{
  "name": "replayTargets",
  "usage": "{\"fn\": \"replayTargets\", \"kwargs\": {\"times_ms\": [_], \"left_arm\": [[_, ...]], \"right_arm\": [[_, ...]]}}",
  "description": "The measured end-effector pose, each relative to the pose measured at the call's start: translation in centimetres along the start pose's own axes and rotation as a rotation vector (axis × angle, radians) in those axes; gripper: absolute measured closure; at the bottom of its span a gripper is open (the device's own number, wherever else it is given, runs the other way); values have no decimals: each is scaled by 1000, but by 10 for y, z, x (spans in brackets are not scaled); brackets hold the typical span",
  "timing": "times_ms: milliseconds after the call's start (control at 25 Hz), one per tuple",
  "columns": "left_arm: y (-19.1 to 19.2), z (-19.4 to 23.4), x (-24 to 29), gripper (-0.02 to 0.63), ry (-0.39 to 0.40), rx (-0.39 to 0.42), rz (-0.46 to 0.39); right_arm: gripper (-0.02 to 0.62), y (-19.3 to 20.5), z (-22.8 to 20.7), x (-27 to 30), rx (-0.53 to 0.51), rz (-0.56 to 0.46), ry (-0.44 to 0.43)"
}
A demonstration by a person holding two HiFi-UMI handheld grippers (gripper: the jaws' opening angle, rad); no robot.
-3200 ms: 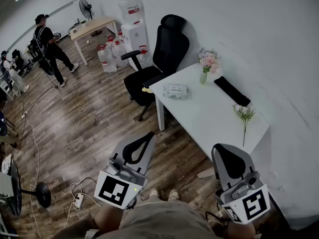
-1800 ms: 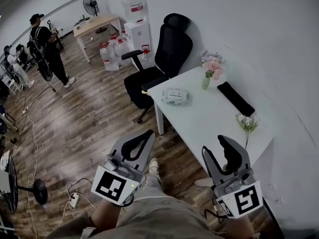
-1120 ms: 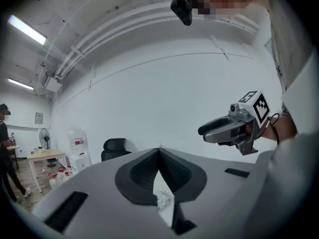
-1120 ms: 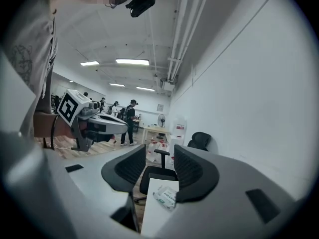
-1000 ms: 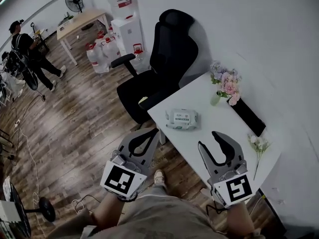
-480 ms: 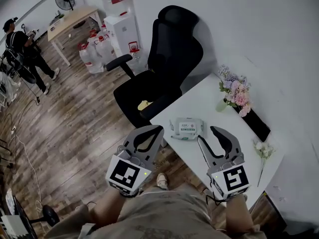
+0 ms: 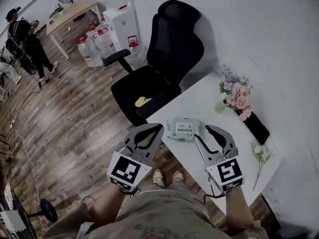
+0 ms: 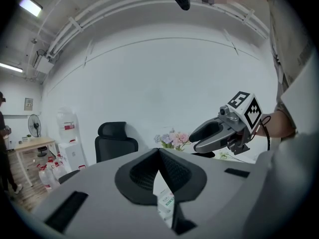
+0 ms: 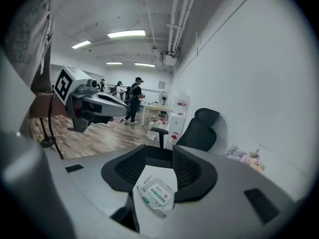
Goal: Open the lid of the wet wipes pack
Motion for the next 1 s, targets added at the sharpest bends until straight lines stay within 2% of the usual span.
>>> {"fn": "replayTargets", "kwargs": {"times_ms": [280,640,1000], "left_arm": [[37,6,34,590,3,-96,90],[95,11,76,589,7,-109,238],[172,15,109,590,26,-154,391]], "right_arm": [[413,30,-3,46,-18,78,-107],[416,104,7,95,-136,253,-195],[419,170,20,135,-194,369,-253]]}}
Point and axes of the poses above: the fingertips, and each gripper's own axes: x forward along the fingers, z to its left, y out of its underside, the point moved 6 cm from there along -x, backward along the fingers, and after that the axes turned 6 degrees about -x, right-handed, at the moved point
